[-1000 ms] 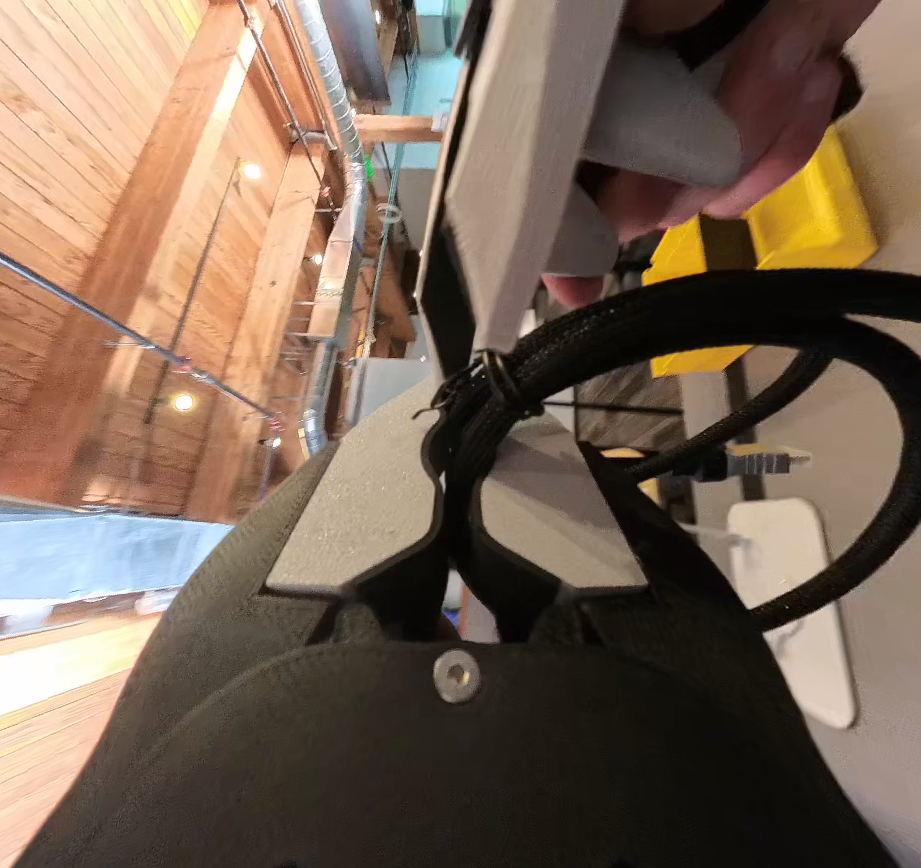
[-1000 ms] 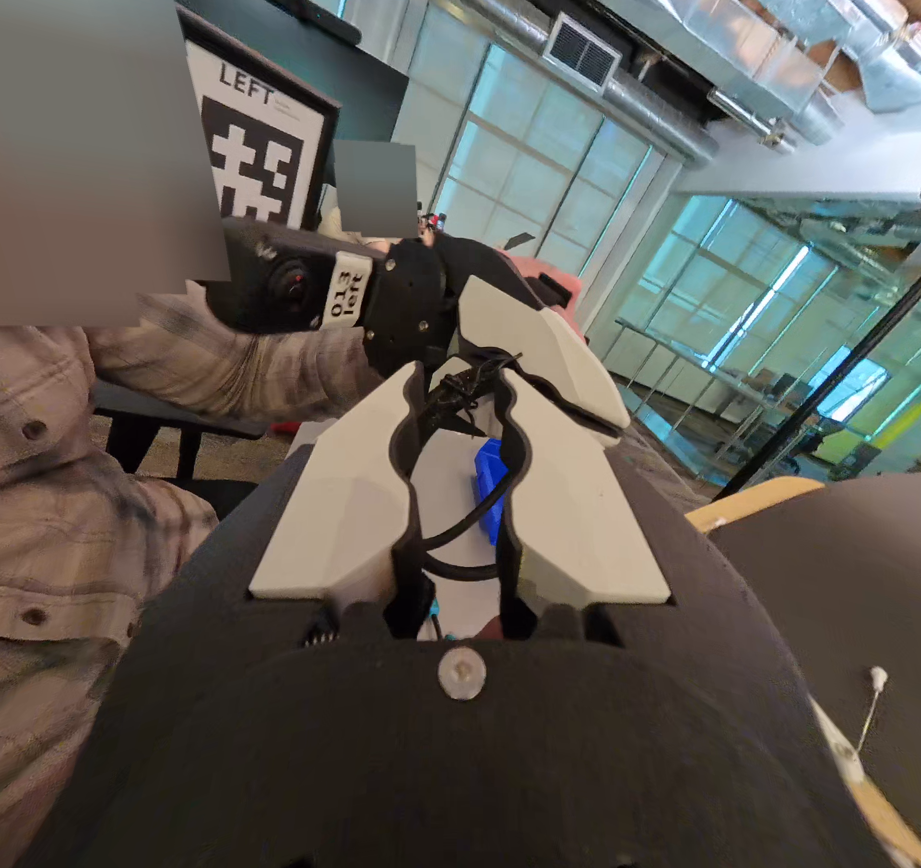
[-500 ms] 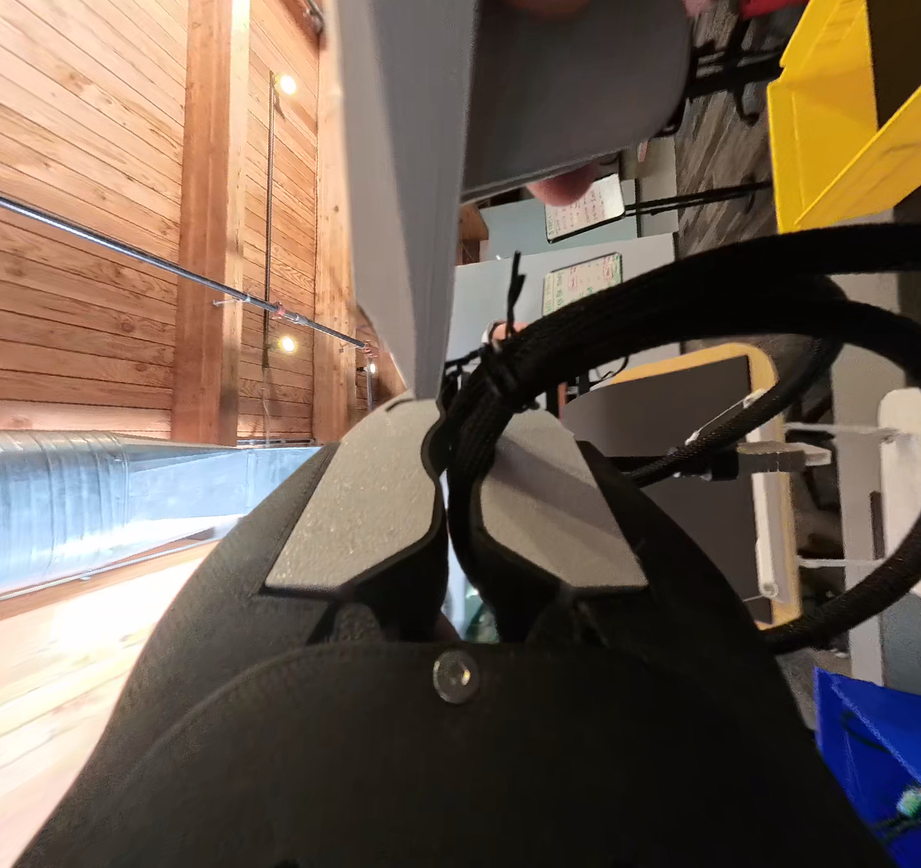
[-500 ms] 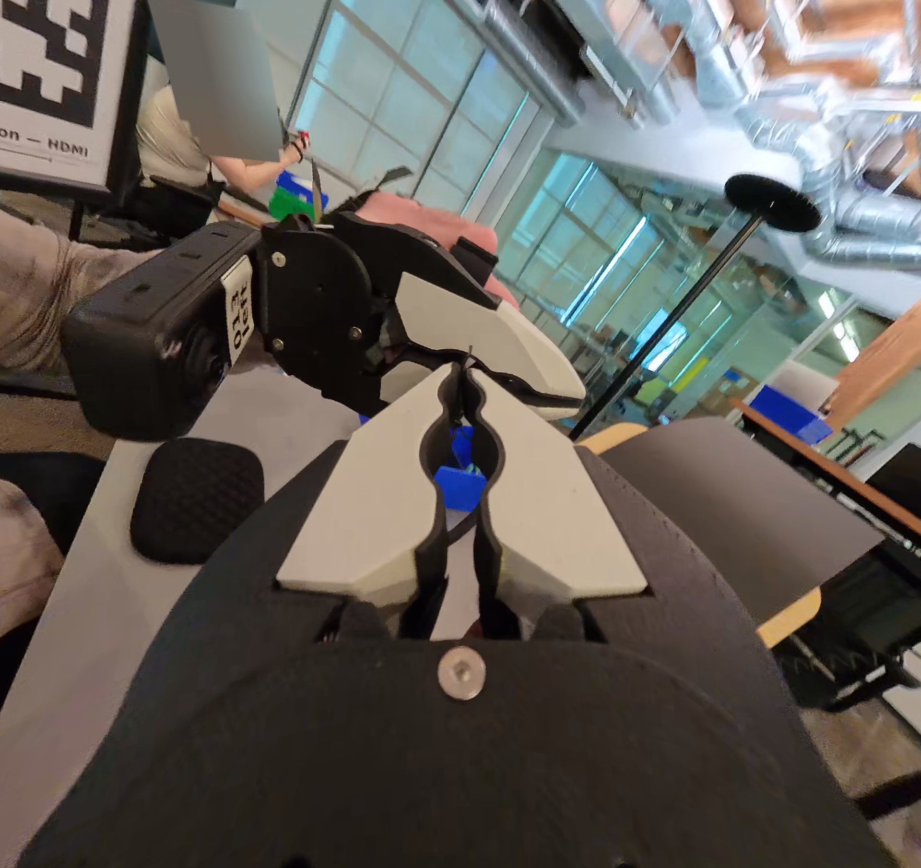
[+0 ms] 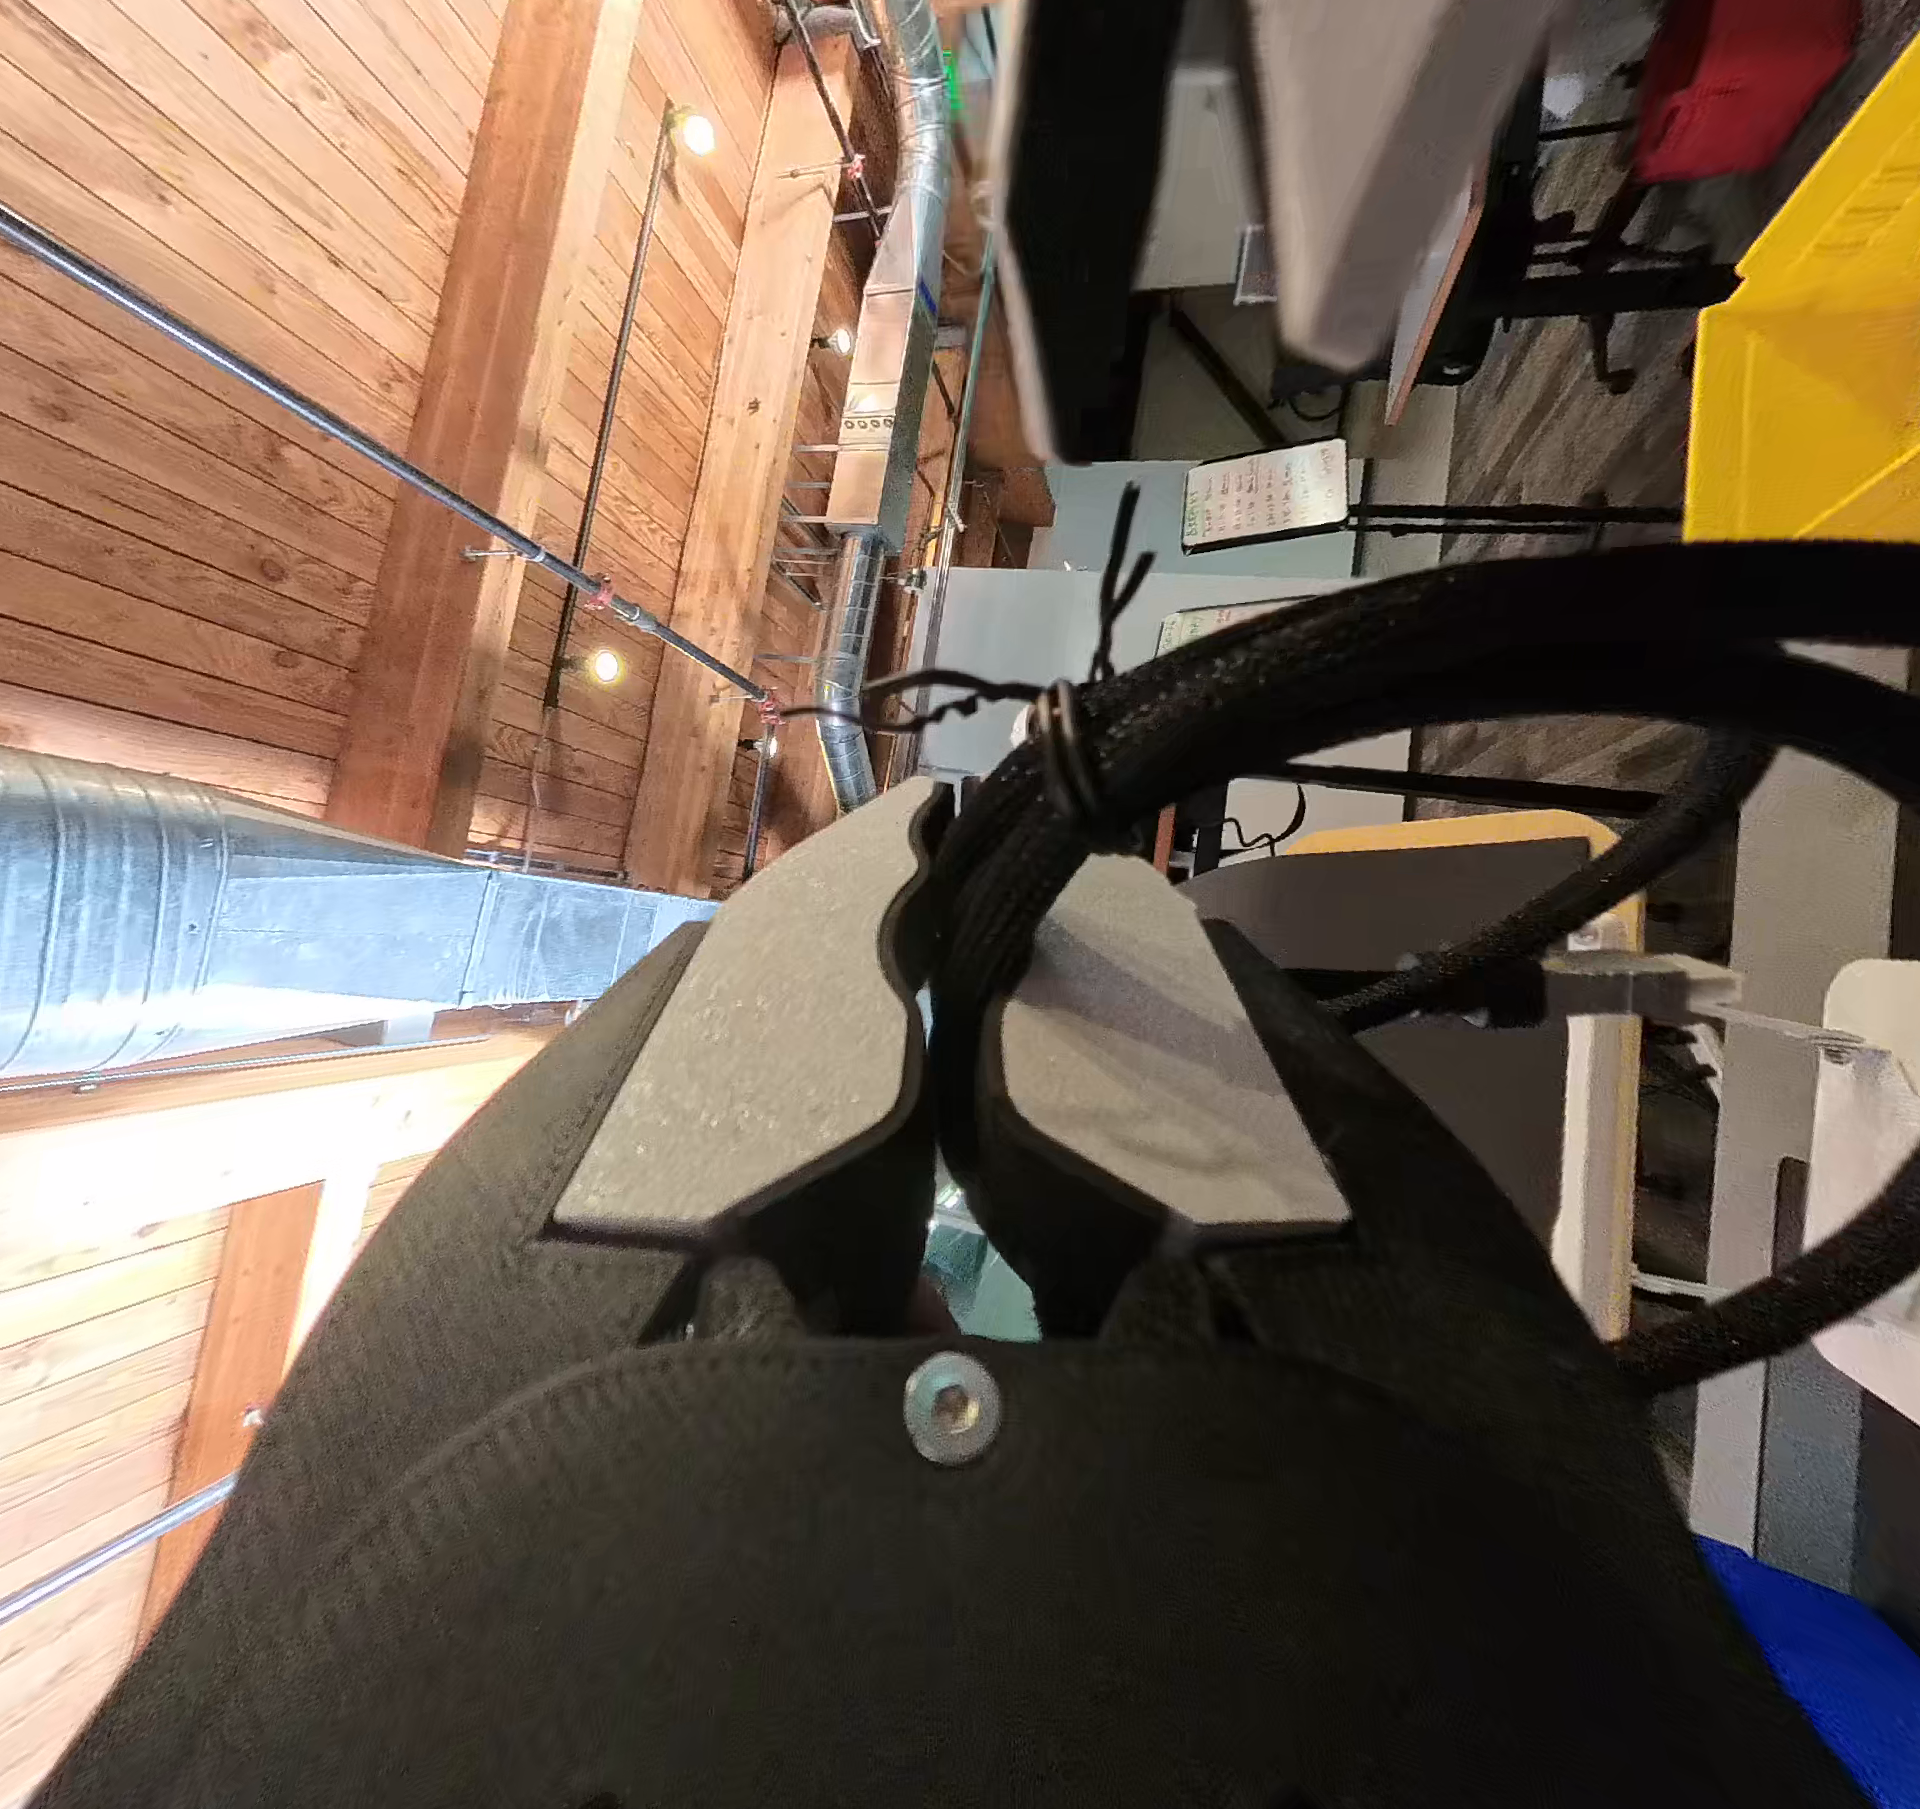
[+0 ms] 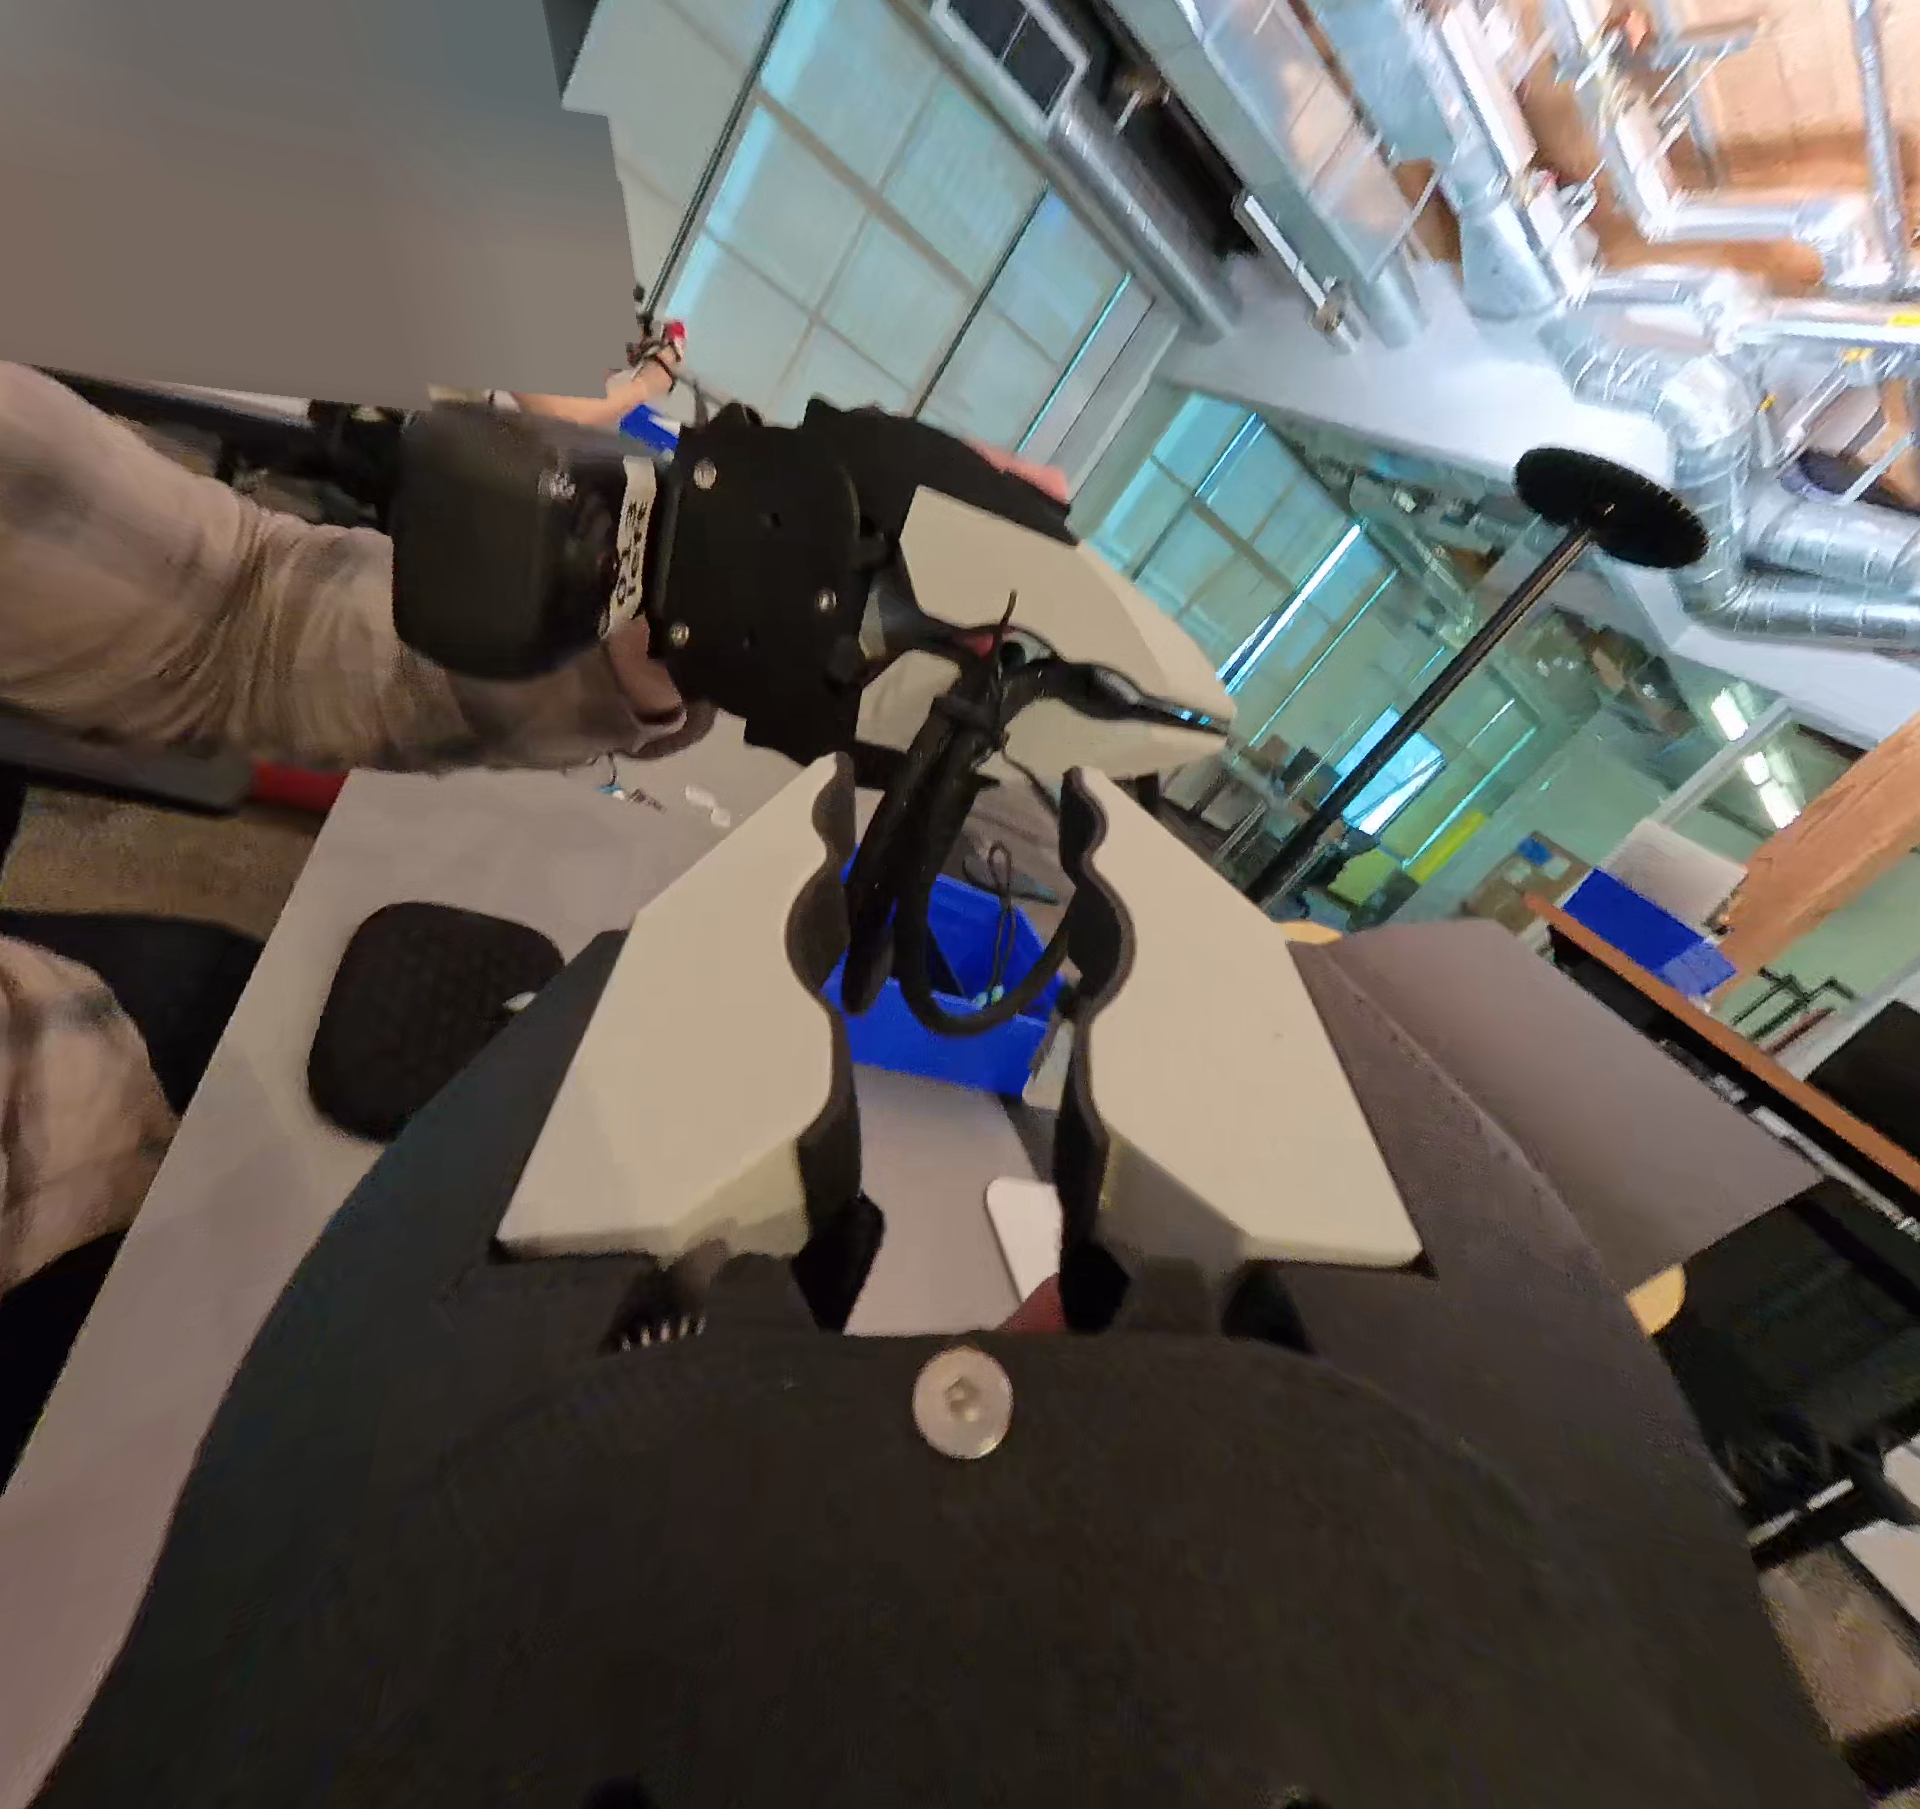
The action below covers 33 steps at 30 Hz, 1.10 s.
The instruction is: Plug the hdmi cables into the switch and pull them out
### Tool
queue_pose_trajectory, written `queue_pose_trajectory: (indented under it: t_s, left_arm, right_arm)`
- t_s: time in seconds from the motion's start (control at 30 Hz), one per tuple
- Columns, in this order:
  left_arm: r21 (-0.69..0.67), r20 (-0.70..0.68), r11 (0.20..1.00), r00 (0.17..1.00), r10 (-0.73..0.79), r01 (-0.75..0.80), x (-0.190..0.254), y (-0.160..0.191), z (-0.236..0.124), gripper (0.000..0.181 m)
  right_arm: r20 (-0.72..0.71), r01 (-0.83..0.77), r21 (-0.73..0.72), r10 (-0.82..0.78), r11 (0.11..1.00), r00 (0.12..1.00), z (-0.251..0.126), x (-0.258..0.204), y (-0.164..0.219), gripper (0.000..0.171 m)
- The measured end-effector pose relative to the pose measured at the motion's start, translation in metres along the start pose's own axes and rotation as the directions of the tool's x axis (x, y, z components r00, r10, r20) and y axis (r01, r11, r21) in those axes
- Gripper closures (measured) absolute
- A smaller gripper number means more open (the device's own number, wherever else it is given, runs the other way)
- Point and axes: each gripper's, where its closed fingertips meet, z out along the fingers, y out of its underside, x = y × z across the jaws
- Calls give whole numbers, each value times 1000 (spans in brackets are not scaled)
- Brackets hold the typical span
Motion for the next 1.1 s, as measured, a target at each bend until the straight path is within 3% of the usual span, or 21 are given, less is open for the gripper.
queue_pose_trajectory:
  t_s: [0.13,0.23,0.3,0.5,0.6,0.67,0.77,0.97,1.1]
  left_arm:
    - [-30,41,998,998,-48,49,-8,5,3,180]
    - [-87,86,995,995,-47,55,-13,12,6,180]
    - [-103,113,992,992,-59,71,-15,15,8,180]
    - [-139,150,989,988,-34,55,-14,15,12,180]
    - [-170,184,984,983,-11,43,-18,18,13,180]
    - [-181,200,983,980,-2,39,-19,19,14,180]
    - [-195,206,980,978,15,26,-18,19,16,181]
    - [-231,215,973,976,41,10,-15,22,19,180]
    - [-227,225,974,974,34,18,-19,23,20,181]
  right_arm:
    - [42,-142,-6,143,990,989,3,3,7,119]
    - [38,-241,78,238,967,970,8,10,-2,122]
    - [42,-281,117,278,953,960,14,13,-6,115]
    - [-69,-339,98,347,936,935,31,28,8,131]
    - [-43,-399,135,408,907,912,32,29,3,129]
    - [-70,-393,169,409,904,910,31,33,-2,147]
    - [-115,-398,176,421,900,900,34,37,-2,159]
    - [-262,-309,94,323,946,909,42,43,9,151]
    - [-310,-297,155,332,942,891,43,48,3,162]
